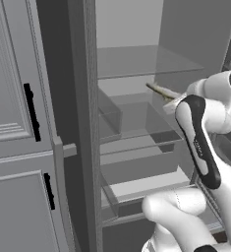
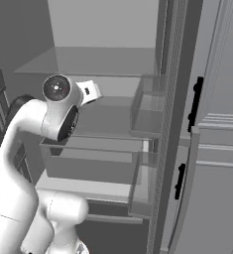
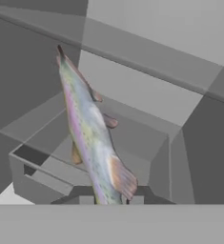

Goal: Place one mushroom and one fish in each tupperware on the nearby counter, to pack two identical lunches.

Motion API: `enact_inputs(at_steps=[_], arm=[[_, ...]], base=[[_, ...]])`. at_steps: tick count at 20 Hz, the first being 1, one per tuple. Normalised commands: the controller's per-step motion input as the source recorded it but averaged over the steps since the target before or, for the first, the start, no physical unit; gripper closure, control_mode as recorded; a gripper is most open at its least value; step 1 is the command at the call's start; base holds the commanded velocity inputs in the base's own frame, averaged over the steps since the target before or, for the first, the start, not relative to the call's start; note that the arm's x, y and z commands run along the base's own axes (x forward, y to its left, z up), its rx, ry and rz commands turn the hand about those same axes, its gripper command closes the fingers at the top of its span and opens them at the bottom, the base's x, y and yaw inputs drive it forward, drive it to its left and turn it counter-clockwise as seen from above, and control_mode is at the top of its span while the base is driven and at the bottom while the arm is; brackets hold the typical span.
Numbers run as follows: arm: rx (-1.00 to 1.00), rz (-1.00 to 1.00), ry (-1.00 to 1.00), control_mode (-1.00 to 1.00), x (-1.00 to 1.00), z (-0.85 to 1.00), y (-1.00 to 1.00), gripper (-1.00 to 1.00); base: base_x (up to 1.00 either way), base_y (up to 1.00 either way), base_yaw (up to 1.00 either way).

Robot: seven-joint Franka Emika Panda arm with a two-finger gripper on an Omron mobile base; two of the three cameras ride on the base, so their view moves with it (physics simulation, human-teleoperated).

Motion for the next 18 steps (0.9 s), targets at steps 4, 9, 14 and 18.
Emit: enact_inputs(at_steps=[4, 9, 14, 18], arm=[[0.0, 0.0, 0.0, 1.0, 0.0, 0.0, 0.0, 1.0], [0.0, 0.0, 0.0, 1.0, 0.0, 0.0, 0.0, 1.0], [0.0, 0.0, 0.0, 1.0, 0.0, 0.0, 0.0, 1.0], [0.0, 0.0, 0.0, 1.0, 0.0, 0.0, 0.0, 1.0]], base=[[-1.0, 0.0, 0.0], [-1.0, 0.0, 0.0], [-0.99, 0.29, 0.21], [-0.58, 0.54, 0.52]])
